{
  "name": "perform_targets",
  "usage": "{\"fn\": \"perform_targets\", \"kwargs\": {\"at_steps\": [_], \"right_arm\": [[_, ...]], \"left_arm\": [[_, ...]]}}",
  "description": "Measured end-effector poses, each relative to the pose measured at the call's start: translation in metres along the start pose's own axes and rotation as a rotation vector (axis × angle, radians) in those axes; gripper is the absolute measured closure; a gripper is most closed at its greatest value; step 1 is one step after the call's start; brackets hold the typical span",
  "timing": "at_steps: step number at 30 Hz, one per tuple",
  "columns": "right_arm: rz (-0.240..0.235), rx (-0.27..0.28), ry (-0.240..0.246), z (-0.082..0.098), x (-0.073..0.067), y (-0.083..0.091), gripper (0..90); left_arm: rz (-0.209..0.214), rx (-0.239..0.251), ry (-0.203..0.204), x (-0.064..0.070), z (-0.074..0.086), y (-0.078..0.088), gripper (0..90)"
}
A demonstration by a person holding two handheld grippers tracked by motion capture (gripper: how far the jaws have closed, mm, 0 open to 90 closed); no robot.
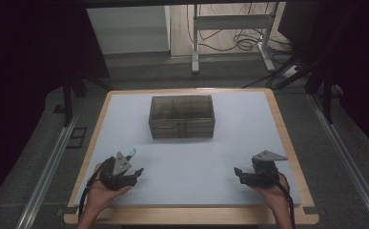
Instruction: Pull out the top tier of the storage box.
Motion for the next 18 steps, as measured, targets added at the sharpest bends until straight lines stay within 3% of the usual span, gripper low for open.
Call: {"fn": "perform_targets", "kwargs": {"at_steps": [2, 12, 18], "right_arm": [[0.0, 0.002, -0.001, 0.0, 0.001, 0.0, 19.2], [0.012, 0.003, -0.01, 0.002, 0.003, 0.002, 19.2], [0.011, 0.0, -0.008, 0.002, 0.003, 0.001, 19.2]], "left_arm": [[-0.018, 0.0, -0.026, 0.0, -0.005, 0.001, 38.3], [-0.05, 0.018, -0.047, 0.002, -0.017, 0.006, 39.8], [-0.07, 0.022, -0.082, 0.006, -0.025, 0.004, 41.6]]}}
Point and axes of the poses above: each handheld gripper's, and its own axes: y roughly backward along the jaws, z roughly out of its underside, x roughly to its right, the point moved 4 cm from there along -y, roughly forward along the jaws, and after that the axes turned 13 degrees about -x, right-handed, at the moved point
